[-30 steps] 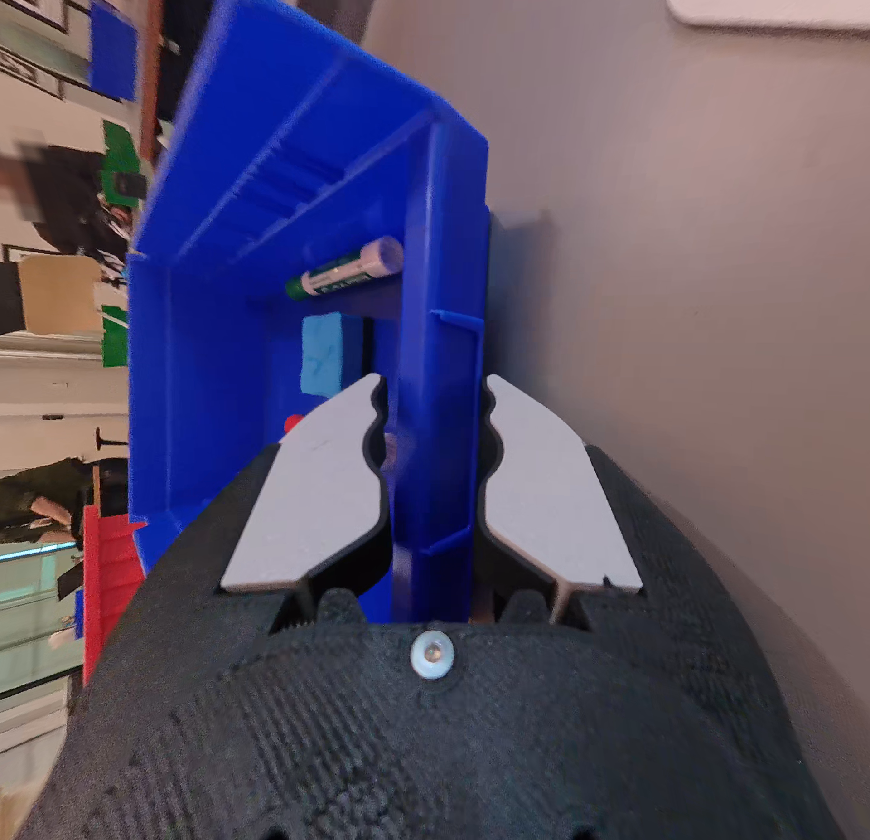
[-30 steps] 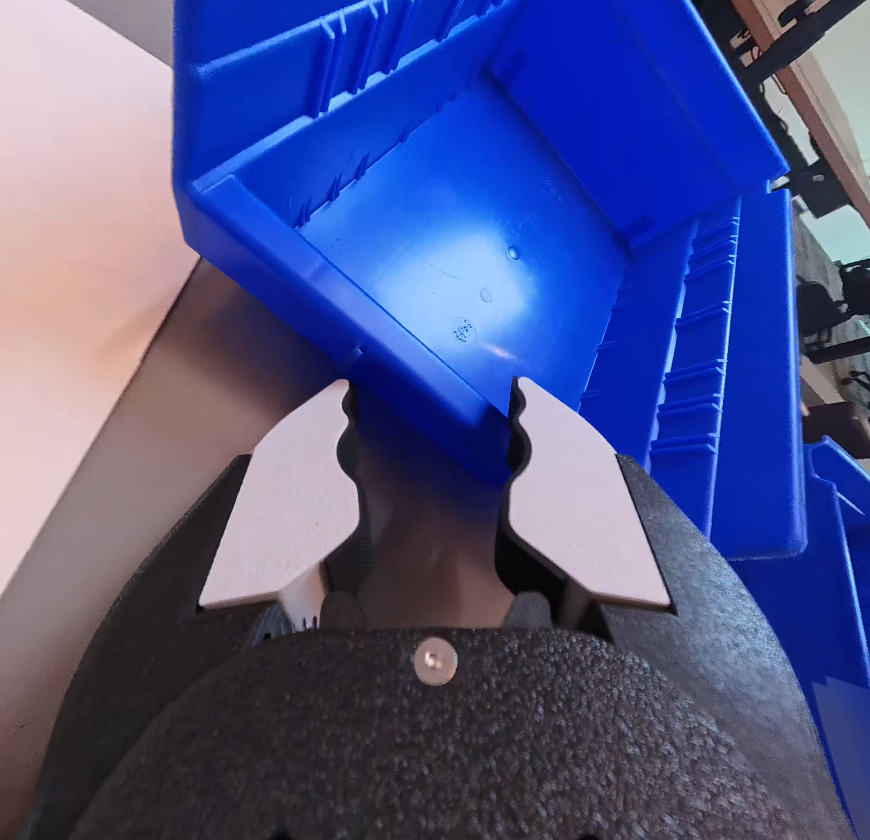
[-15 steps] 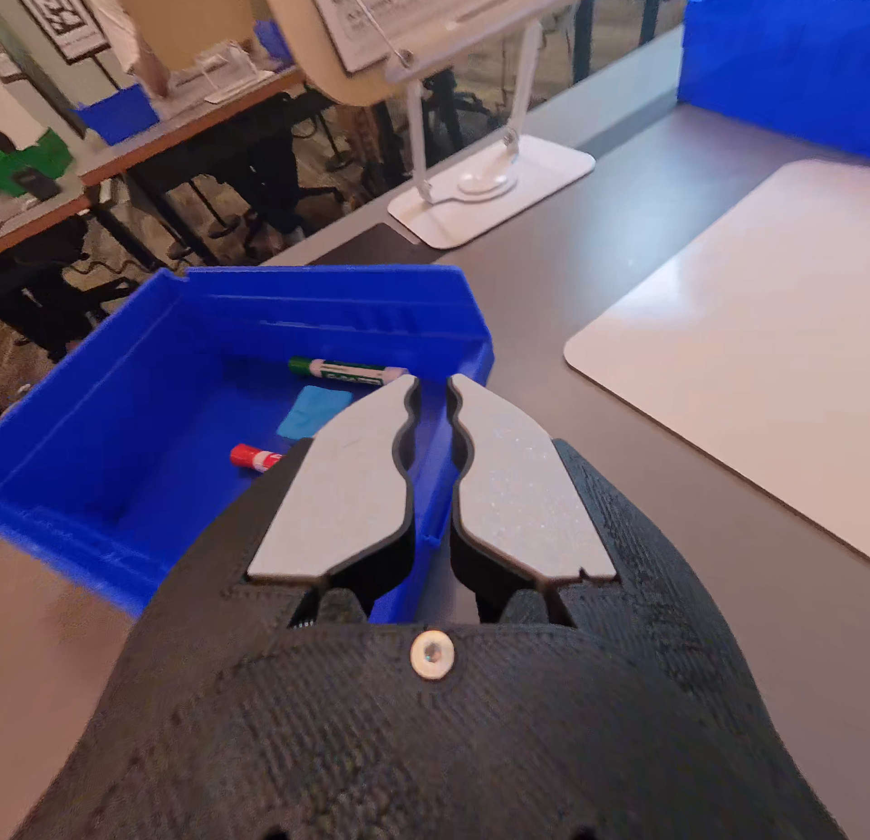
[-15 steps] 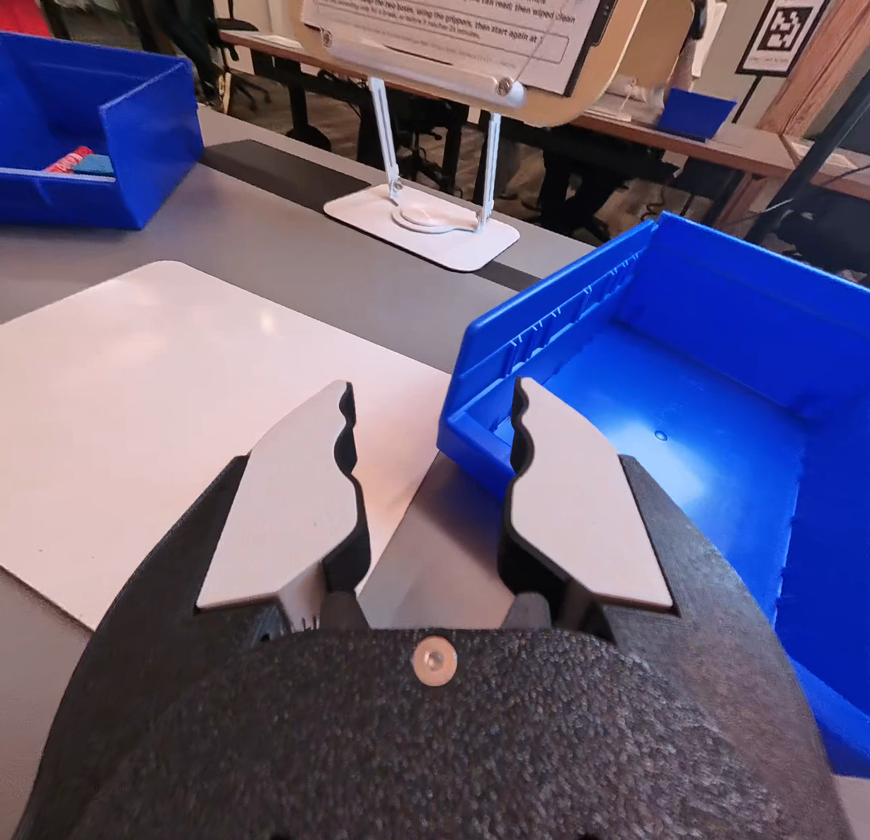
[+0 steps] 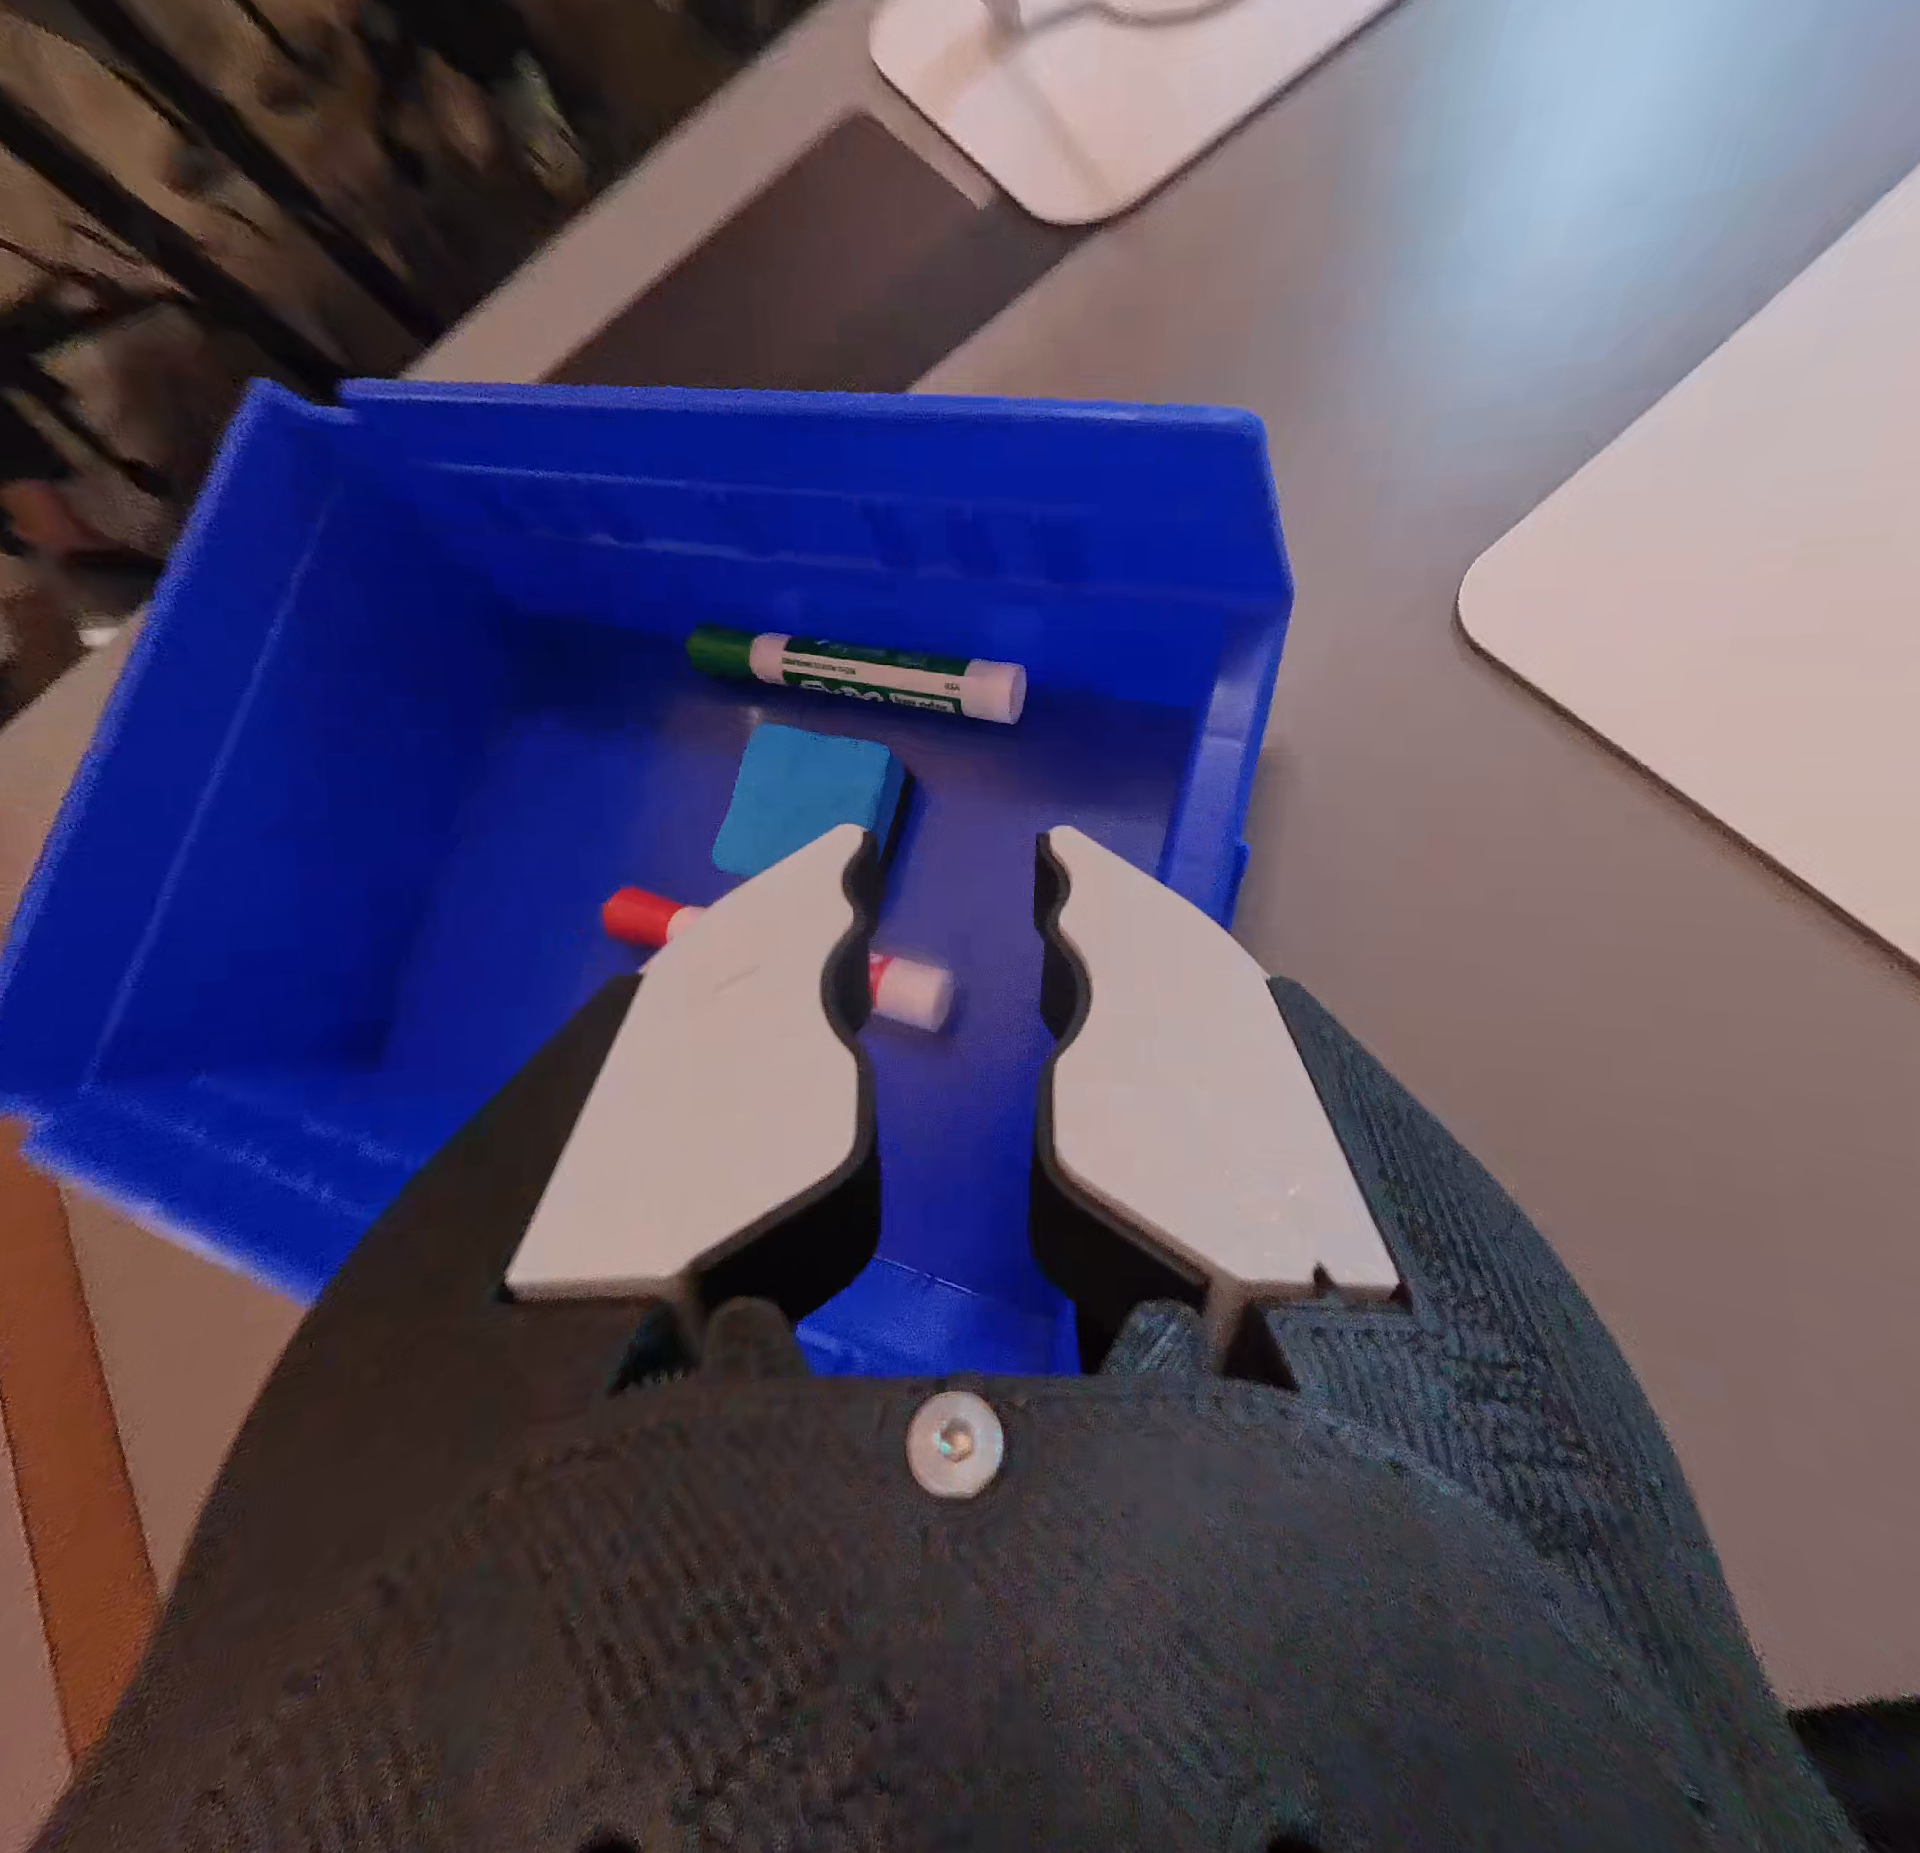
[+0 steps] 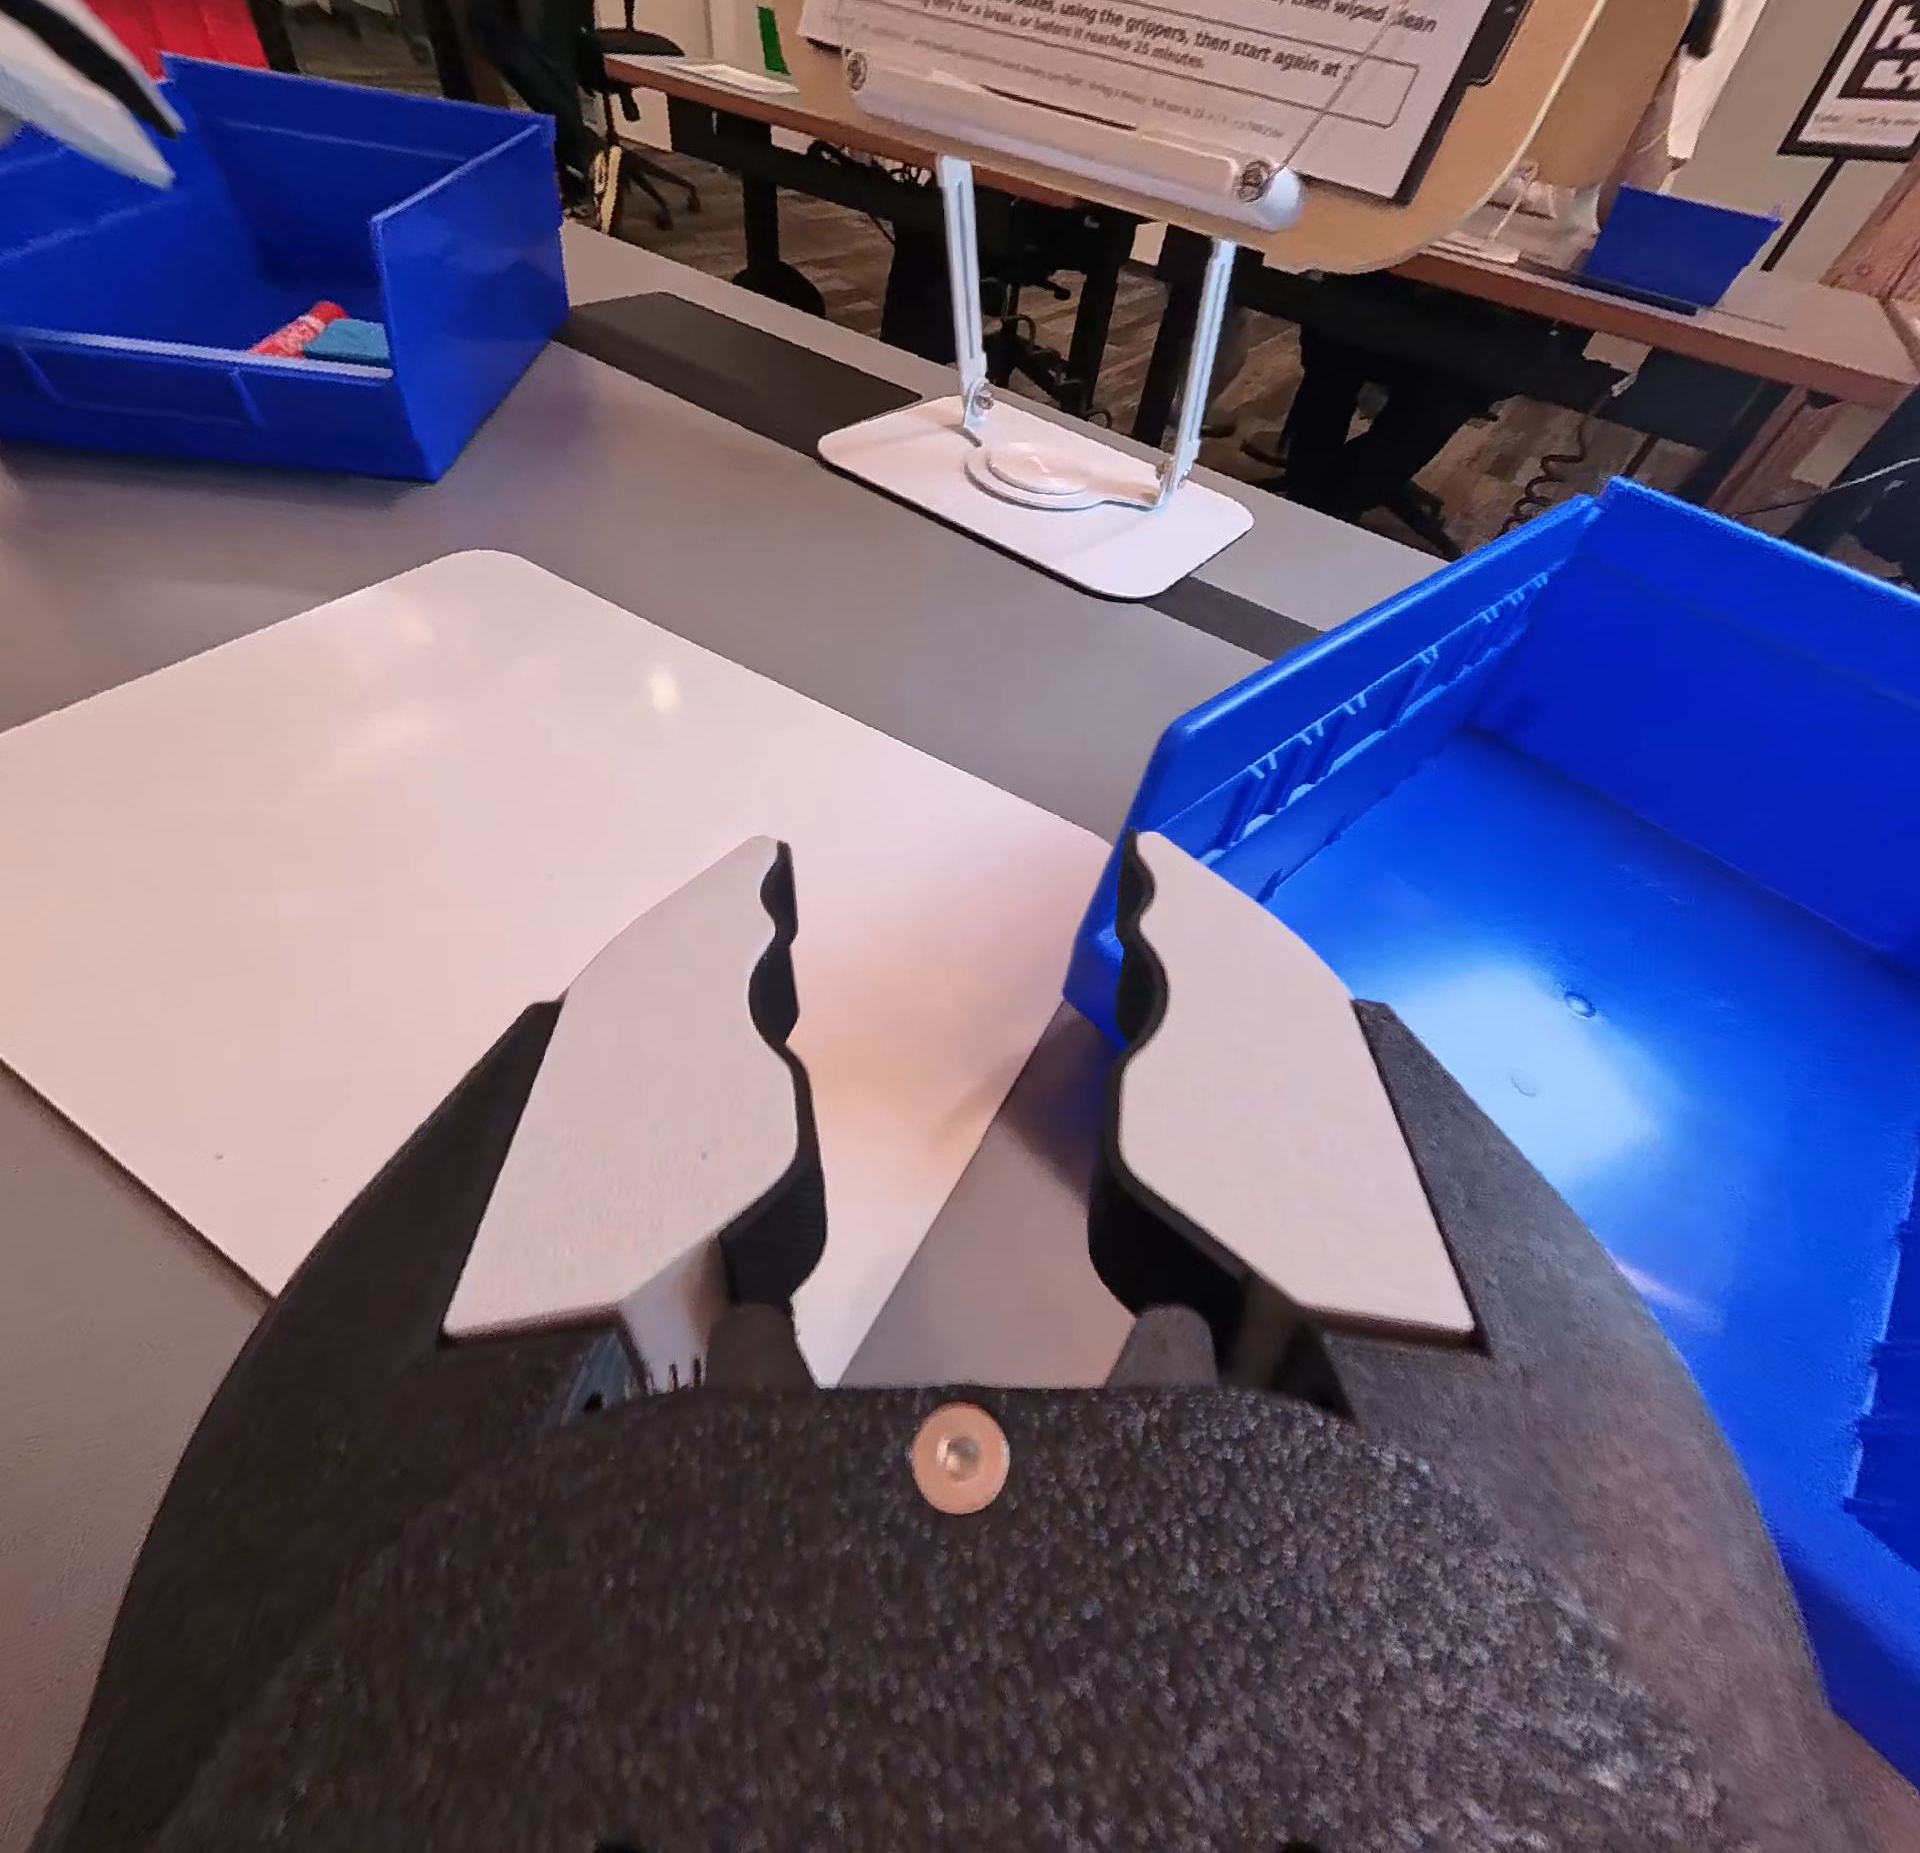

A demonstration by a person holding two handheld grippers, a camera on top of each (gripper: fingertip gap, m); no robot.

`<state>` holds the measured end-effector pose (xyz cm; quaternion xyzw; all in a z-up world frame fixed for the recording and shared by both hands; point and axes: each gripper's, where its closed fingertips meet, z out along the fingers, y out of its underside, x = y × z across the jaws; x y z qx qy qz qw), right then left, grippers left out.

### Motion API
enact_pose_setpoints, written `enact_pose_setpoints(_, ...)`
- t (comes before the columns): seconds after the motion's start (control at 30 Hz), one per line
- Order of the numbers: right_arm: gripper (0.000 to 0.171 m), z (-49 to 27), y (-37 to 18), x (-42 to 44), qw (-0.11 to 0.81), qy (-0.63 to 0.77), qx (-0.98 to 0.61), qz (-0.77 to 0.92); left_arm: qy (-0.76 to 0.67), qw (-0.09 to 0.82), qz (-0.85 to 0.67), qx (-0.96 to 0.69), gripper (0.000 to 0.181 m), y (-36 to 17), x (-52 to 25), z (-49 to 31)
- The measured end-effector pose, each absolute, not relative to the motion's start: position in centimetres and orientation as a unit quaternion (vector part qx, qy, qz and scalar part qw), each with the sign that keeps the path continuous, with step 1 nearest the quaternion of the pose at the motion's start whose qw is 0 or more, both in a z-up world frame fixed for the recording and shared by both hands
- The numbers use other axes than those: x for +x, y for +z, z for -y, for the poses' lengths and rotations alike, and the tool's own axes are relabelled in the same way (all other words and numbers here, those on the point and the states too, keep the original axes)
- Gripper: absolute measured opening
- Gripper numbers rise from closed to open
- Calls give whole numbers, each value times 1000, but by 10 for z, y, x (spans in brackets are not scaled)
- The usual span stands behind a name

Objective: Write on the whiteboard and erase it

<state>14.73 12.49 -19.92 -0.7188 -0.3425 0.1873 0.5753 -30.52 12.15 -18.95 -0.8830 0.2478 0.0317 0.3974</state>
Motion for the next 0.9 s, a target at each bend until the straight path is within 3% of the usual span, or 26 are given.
enact_pose_setpoints(0.1, 59, -122, -201, 145, 573, 180, -717, 353, 24, 314, -285, -905, 31, -204, -314, -151)
enact_pose_setpoints(0.27, 57, -122, -201, 148, 576, 168, -716, 356, -37, 154, -292, -943, 59, -255, -329, -181)
enact_pose_setpoints(0.37, 57, -124, -201, 152, 577, 166, -719, 351, -21, 115, -305, -945, 66, -274, -341, -192)
enact_pose_setpoints(0.47, 56, -125, -201, 154, 576, 168, -721, 347, 2, 63, -317, -946, 55, -288, -355, -185)
enact_pose_setpoints(0.73, 55, -122, -200, 152, 576, 167, -717, 355, 38, -9, -326, -944, 60, -283, -380, -151)
enact_pose_setpoints(0.8, 55, -122, -199, 152, 577, 167, -716, 355, 20, 11, -322, -947, 67, -273, -371, -155)
enact_pose_setpoints(0.9, 55, -122, -198, 153, 579, 165, -716, 354, -50, 109, -289, -950, 59, -257, -338, -186)
